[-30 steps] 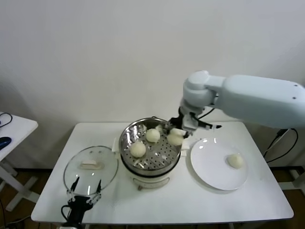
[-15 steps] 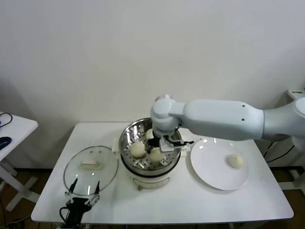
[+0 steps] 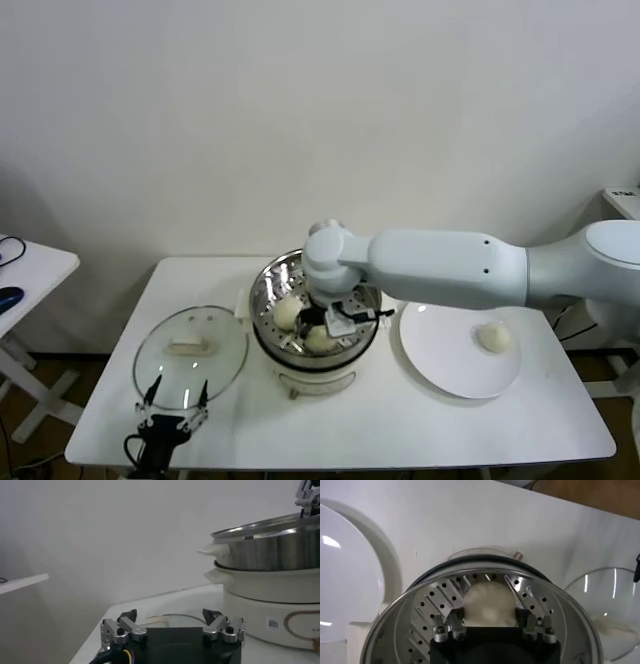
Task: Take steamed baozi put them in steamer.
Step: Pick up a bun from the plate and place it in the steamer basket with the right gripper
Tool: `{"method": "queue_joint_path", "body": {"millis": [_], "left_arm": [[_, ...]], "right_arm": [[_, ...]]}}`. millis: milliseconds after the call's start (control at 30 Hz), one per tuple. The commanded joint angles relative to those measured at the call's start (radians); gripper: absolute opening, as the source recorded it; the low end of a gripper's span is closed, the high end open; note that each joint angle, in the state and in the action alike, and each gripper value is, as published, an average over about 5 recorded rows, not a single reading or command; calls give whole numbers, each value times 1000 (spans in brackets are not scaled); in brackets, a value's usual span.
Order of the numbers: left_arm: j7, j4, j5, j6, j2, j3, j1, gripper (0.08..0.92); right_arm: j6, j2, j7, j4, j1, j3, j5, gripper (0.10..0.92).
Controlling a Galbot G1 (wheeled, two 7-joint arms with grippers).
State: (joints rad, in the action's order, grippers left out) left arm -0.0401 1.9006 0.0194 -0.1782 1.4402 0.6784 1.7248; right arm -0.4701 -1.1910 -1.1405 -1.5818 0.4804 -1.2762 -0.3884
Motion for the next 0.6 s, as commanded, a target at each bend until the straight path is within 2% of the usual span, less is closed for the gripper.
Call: {"method": "queue_joint_path", "body": {"millis": [33,400,600], "left_arm": [[0,-1,-1,7,0,-1,-9,823],[-1,-6,11,12,7,-14,-17,823],[-1,-5,9,23,-2,-9,-30,823]], "right_arm": [[-1,3,-3,-15,-5,-9,30,679],[-4,6,0,1,-7,-7,26,698],[-18,15,8,6,-9,-5,12,807]]}}
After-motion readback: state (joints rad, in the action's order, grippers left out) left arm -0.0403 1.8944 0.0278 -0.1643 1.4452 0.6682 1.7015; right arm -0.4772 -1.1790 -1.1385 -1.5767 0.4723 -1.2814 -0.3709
